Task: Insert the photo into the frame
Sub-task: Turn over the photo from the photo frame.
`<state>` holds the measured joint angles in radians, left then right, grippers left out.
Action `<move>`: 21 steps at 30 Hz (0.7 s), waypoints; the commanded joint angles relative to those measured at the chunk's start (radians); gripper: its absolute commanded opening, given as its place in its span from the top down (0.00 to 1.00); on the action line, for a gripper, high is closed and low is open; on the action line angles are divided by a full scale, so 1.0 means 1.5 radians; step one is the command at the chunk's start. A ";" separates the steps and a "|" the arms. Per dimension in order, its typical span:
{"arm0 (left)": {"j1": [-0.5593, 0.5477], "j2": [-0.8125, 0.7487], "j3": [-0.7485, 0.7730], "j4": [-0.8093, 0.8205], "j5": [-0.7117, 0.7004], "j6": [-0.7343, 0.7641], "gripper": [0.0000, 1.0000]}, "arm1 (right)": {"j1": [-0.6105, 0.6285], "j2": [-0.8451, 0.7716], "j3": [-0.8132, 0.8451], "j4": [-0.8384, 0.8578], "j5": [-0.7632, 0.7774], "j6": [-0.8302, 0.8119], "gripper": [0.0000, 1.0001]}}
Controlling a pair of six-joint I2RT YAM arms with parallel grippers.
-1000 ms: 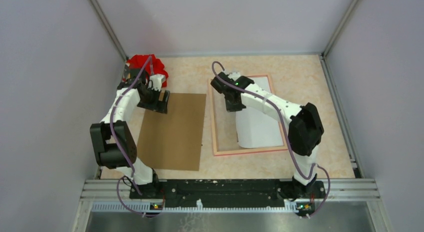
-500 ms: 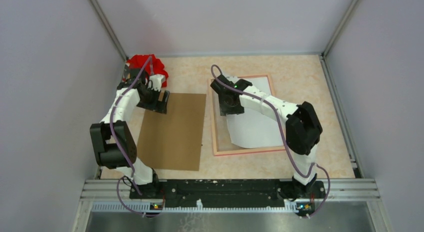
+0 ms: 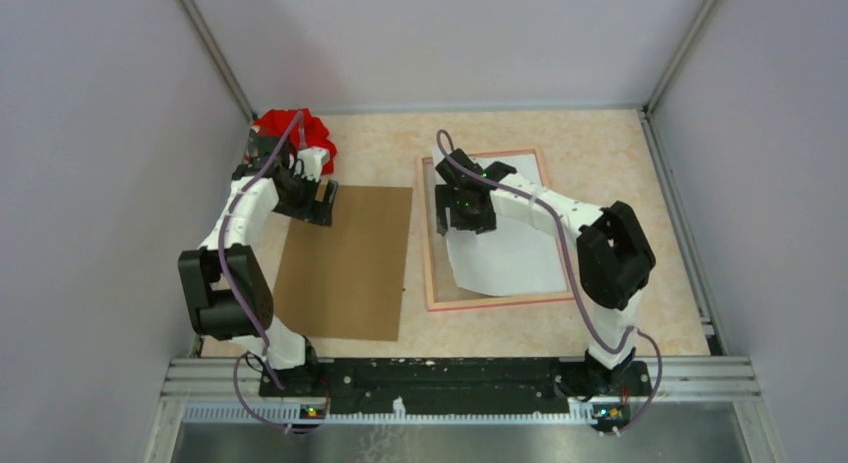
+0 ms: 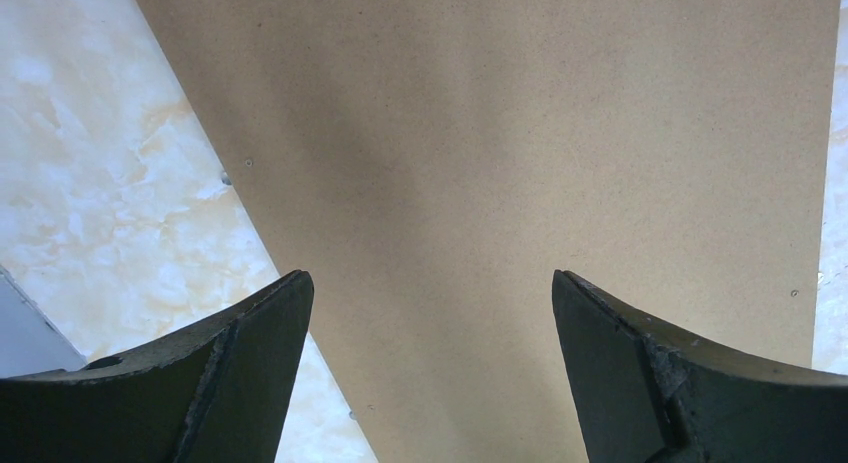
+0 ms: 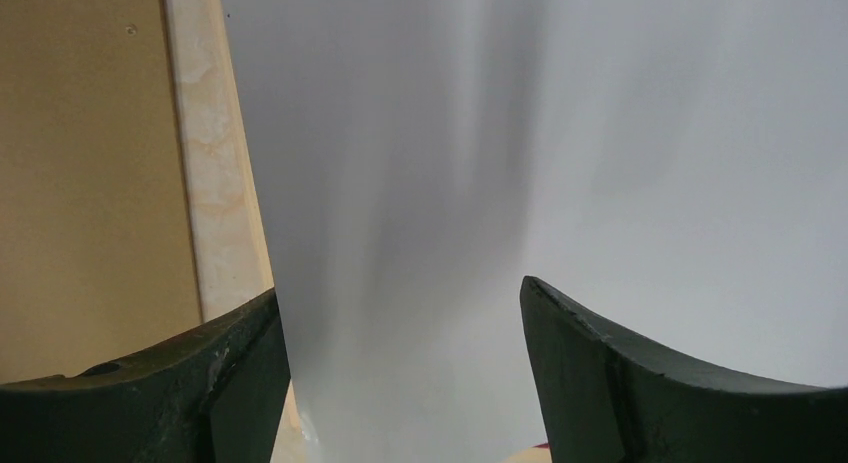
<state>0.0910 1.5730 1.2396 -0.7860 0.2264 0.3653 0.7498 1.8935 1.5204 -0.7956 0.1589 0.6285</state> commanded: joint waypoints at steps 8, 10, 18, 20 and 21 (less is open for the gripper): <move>0.007 -0.027 -0.002 -0.004 -0.009 0.011 0.02 | -0.029 -0.097 -0.037 0.091 -0.062 -0.022 0.05; 0.008 -0.029 -0.003 -0.003 -0.009 0.010 0.02 | -0.036 -0.102 -0.045 0.094 -0.067 -0.022 0.05; 0.037 -0.027 -0.010 0.008 -0.016 0.010 0.02 | -0.031 -0.133 -0.071 0.128 -0.083 -0.016 0.05; 0.059 -0.024 -0.011 0.010 -0.013 0.019 0.02 | -0.017 -0.132 -0.072 0.136 -0.089 -0.012 0.05; 0.071 -0.021 -0.011 0.009 -0.014 0.026 0.02 | -0.007 -0.129 -0.072 0.143 -0.089 -0.009 0.05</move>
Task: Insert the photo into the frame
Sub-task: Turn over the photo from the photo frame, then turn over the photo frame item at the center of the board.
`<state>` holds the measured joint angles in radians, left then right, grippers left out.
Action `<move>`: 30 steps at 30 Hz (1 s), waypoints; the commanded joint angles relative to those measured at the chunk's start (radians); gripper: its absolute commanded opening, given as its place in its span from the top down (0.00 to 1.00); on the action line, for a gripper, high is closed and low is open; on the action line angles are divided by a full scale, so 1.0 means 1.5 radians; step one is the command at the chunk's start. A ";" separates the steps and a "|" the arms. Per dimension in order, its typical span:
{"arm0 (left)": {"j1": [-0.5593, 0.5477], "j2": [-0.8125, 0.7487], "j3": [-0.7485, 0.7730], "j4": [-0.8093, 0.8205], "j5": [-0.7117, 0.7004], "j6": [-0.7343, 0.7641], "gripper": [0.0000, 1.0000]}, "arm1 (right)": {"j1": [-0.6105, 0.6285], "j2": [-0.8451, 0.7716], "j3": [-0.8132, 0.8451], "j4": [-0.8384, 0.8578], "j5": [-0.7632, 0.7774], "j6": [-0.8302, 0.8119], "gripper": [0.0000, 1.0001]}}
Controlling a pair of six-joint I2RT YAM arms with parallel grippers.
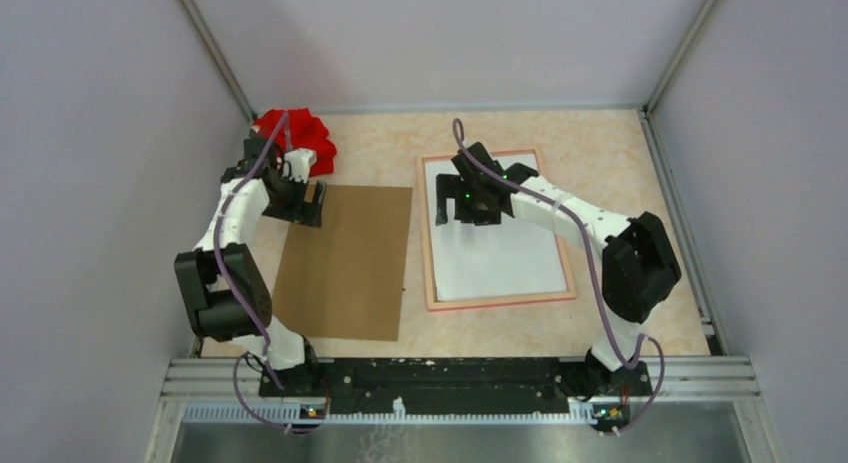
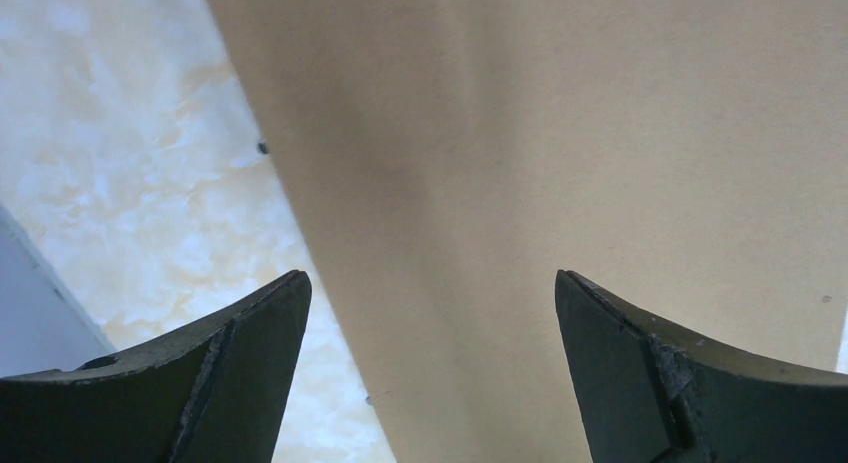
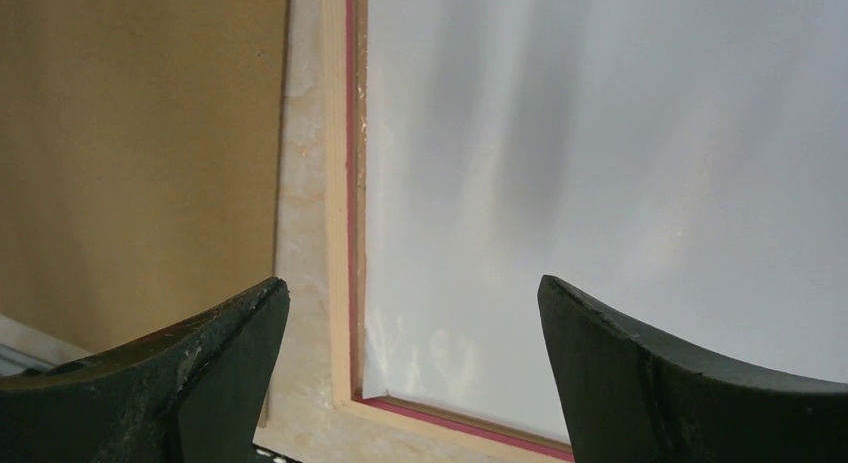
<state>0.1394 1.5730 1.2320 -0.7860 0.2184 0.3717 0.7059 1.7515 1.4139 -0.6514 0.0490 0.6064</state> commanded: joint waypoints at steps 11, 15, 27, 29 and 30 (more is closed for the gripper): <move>0.186 -0.012 -0.086 0.115 -0.134 0.106 0.02 | 0.160 0.080 0.047 0.161 -0.109 0.079 0.10; 0.211 -0.031 -0.154 0.205 -0.196 0.126 0.04 | 0.180 0.145 0.102 0.132 -0.107 0.099 0.11; 0.213 0.027 -0.178 0.227 -0.129 0.090 0.06 | 0.181 0.193 0.090 0.169 -0.039 0.168 0.12; 0.213 0.043 -0.173 0.220 -0.107 0.080 0.06 | 0.181 0.199 0.088 0.164 -0.024 0.174 0.12; 0.212 0.050 -0.174 0.218 -0.098 0.075 0.07 | 0.180 0.201 0.086 0.164 -0.019 0.176 0.12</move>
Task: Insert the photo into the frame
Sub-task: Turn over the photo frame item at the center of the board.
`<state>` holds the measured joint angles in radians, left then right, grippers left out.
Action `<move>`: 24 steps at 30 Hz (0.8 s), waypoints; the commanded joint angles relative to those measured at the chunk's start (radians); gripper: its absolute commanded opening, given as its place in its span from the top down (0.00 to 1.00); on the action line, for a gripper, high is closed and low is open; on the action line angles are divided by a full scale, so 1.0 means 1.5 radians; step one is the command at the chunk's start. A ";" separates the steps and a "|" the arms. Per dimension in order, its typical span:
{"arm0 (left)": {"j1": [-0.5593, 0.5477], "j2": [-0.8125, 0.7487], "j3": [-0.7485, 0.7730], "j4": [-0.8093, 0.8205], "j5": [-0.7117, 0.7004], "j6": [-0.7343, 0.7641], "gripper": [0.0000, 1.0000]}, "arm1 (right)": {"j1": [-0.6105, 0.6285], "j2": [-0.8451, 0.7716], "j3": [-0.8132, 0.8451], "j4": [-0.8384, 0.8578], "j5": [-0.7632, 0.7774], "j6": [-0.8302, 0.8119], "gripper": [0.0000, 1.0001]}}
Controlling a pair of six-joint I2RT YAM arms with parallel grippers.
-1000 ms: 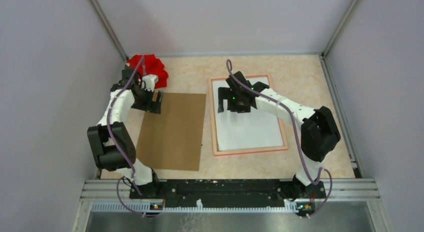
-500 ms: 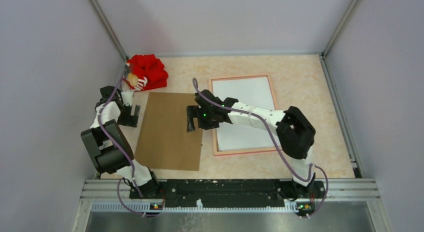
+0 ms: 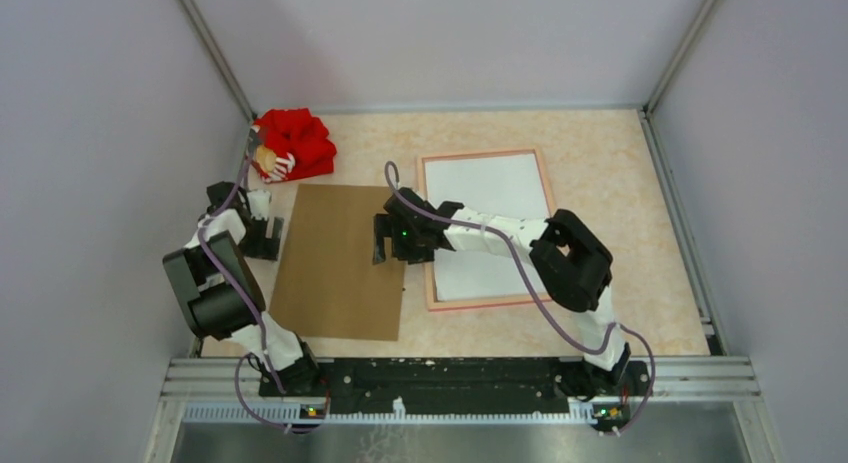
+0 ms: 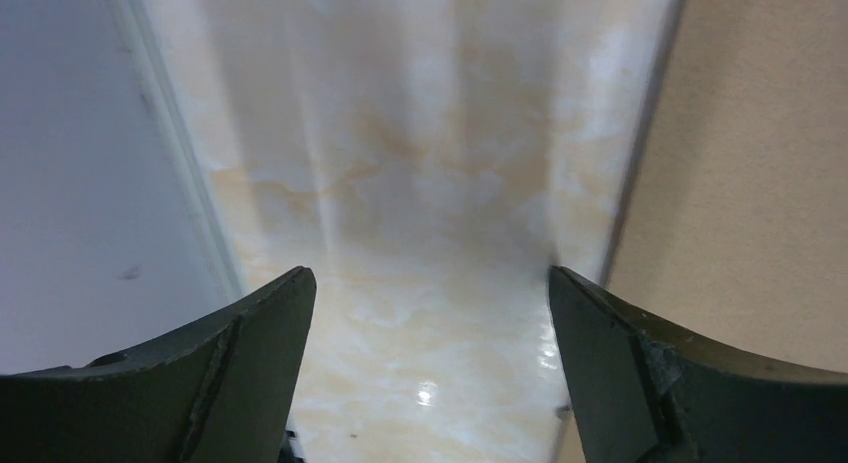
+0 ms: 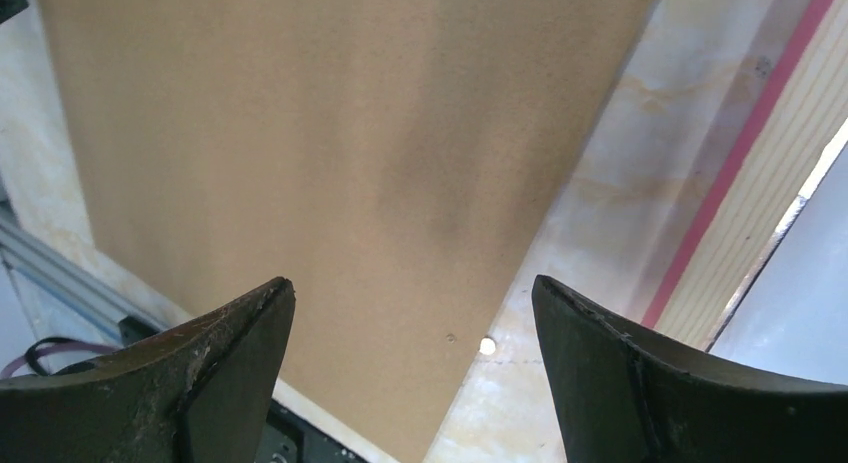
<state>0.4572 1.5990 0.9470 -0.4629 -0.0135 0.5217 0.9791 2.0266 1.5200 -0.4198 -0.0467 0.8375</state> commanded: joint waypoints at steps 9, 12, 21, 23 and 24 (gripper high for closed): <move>-0.001 0.058 -0.002 0.009 0.106 -0.035 0.25 | -0.004 0.067 0.005 0.058 -0.024 0.065 0.13; -0.003 0.070 0.008 -0.019 0.137 -0.021 0.52 | -0.009 0.077 -0.004 0.098 -0.066 0.091 0.13; -0.003 0.142 0.044 -0.103 0.245 0.006 0.80 | -0.046 0.062 -0.042 0.175 -0.131 0.165 0.13; -0.003 0.159 0.049 -0.131 0.272 0.017 0.86 | -0.052 0.056 -0.069 0.229 -0.156 0.195 0.14; -0.003 0.162 0.050 -0.137 0.282 0.022 0.90 | -0.054 0.057 -0.075 0.251 -0.166 0.204 0.14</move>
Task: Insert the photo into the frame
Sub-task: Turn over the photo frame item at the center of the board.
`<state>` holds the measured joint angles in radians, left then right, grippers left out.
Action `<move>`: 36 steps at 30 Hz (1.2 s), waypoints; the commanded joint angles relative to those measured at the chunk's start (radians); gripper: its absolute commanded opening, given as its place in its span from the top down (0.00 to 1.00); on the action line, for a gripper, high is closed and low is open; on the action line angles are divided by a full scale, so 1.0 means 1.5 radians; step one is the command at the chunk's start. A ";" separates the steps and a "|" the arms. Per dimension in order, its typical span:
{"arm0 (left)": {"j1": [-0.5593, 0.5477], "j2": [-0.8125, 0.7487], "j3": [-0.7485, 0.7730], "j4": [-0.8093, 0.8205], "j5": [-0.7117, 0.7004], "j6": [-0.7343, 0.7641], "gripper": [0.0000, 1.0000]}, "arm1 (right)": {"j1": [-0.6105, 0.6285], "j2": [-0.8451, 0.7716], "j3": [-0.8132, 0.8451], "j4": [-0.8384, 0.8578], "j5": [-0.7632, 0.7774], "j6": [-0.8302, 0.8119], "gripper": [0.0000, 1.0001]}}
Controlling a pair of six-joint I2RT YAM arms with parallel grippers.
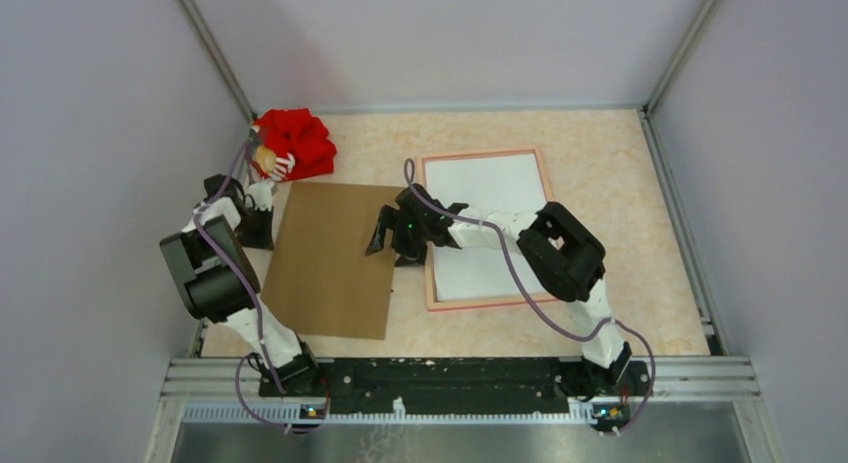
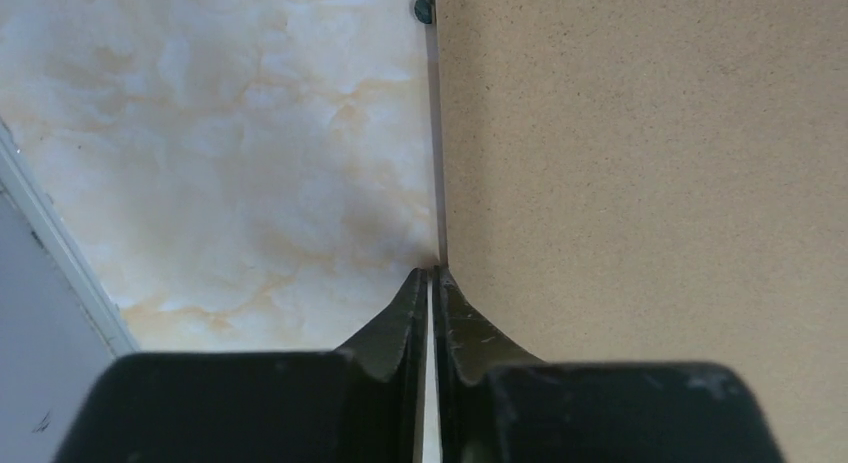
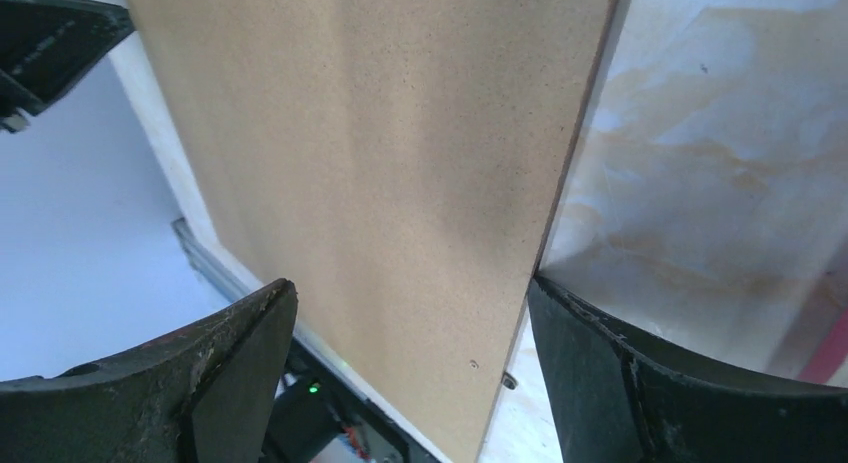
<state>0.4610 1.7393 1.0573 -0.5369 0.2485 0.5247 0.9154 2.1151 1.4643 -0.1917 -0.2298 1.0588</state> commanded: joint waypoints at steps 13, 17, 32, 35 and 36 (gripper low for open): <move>-0.007 0.085 -0.036 -0.090 0.131 0.036 1.00 | -0.011 0.038 0.030 0.193 -0.119 0.102 0.23; -0.008 0.093 -0.042 -0.075 0.119 0.032 1.00 | -0.012 0.024 0.038 0.237 -0.150 0.128 0.24; -0.008 0.103 -0.030 -0.096 0.140 0.046 1.00 | -0.014 -0.059 -0.055 0.673 -0.211 0.265 0.27; -0.009 0.108 -0.025 -0.106 0.149 0.047 1.00 | -0.008 -0.017 -0.037 0.817 -0.245 0.327 0.27; -0.008 0.109 -0.024 -0.109 0.153 0.048 1.00 | -0.005 0.005 -0.022 0.859 -0.254 0.347 0.28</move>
<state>0.4789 1.7977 1.0954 -0.4278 0.3099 0.6281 0.8799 2.1151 1.3487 0.5526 -0.5411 1.4265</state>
